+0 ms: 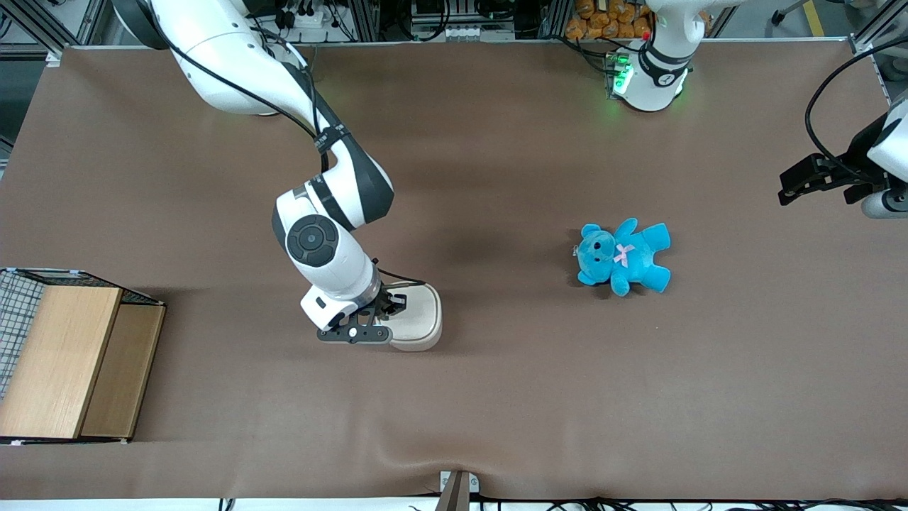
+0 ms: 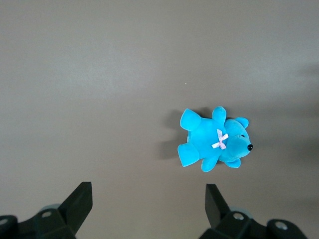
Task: Open trash can with right arm
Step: 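Lower the closed right gripper onto the lid's rim edge, then push the lid edge with the right gripper to flip it open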
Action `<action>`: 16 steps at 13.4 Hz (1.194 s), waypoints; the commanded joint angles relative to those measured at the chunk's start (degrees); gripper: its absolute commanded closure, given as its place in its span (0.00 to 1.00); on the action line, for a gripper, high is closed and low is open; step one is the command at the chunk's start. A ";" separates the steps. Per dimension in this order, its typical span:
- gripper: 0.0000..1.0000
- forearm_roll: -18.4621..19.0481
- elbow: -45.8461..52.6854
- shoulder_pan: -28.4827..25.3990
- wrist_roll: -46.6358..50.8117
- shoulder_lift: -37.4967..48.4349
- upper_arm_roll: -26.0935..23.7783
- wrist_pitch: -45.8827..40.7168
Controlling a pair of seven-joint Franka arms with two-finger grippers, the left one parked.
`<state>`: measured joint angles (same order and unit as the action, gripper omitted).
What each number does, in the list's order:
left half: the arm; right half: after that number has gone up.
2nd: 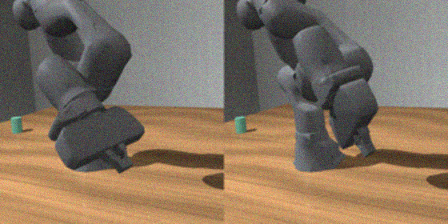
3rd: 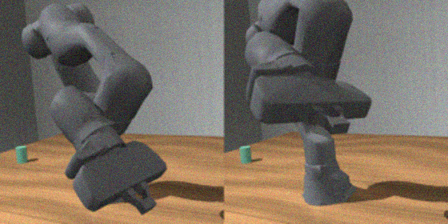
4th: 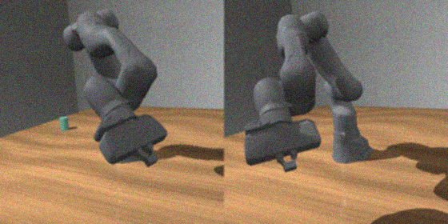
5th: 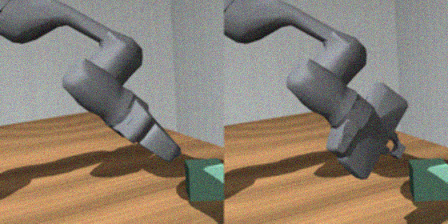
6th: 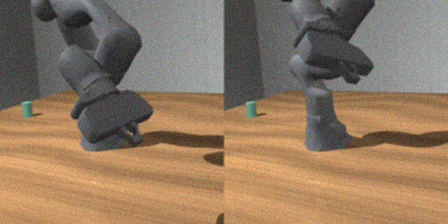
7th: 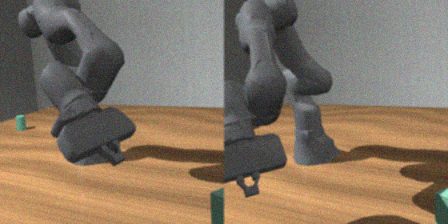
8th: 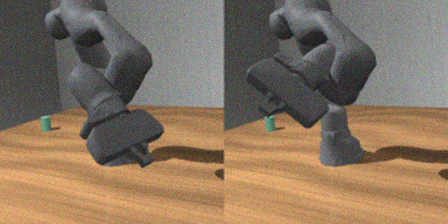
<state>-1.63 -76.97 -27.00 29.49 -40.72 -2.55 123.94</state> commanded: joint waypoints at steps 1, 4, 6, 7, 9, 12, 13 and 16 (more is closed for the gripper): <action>1.00 1.20 1.73 -0.07 -0.13 -1.65 -0.44 0.51; 1.00 0.49 2.35 0.72 -0.22 -0.95 -0.70 -0.37; 1.00 0.40 3.92 0.72 -0.22 -0.94 -0.96 -2.20; 1.00 0.32 4.89 0.72 -0.22 -0.94 -0.96 -3.78; 1.00 -0.91 6.38 0.63 -0.13 -0.85 -0.96 -5.81; 1.00 -1.62 7.44 0.54 0.05 -0.50 -1.23 -9.68; 1.00 -1.70 8.23 0.28 0.39 -0.16 -1.23 -10.99; 1.00 -3.36 10.69 0.10 1.71 -0.15 -1.23 -14.95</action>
<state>-3.28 -68.89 -26.96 30.10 -40.73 -3.47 112.05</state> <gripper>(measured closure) 0.991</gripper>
